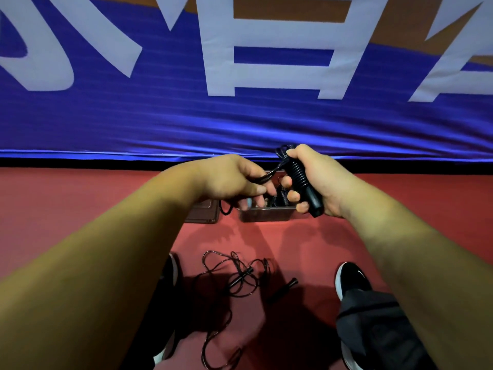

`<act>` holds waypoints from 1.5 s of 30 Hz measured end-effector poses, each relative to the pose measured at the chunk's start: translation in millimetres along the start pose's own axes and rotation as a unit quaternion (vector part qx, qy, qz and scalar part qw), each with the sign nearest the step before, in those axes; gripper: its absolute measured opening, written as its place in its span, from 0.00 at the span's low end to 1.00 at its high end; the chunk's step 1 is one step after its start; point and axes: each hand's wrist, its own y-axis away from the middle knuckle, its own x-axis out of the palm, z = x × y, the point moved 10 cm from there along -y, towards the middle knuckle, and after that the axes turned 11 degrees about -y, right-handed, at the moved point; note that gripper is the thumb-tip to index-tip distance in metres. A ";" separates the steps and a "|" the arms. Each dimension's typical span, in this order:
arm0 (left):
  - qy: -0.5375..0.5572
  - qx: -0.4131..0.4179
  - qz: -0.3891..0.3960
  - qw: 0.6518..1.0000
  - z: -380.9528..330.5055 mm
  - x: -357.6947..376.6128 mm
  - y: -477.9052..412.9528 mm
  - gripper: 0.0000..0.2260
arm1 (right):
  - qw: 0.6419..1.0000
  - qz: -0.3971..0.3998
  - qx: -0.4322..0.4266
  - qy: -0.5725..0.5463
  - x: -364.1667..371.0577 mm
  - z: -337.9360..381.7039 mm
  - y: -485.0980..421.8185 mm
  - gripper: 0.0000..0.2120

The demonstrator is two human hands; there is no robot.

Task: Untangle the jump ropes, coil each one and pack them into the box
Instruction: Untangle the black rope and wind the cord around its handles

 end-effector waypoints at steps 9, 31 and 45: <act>0.235 -0.012 0.017 0.972 -2.5 -1.9 5.4 0.17 | 0.992 -0.041 -0.076 0.092 -3.9 8.9 -6.3 0.16; 0.200 -0.016 -0.127 0.972 7.9 -19.1 -3.0 0.11 | 0.995 0.048 -0.040 -0.075 2.8 15.1 0.9 0.15; 0.407 -0.060 -0.043 0.910 2.9 -9.3 0.0 0.20 | 0.994 -0.078 -0.074 -0.002 -22.7 6.1 -17.9 0.17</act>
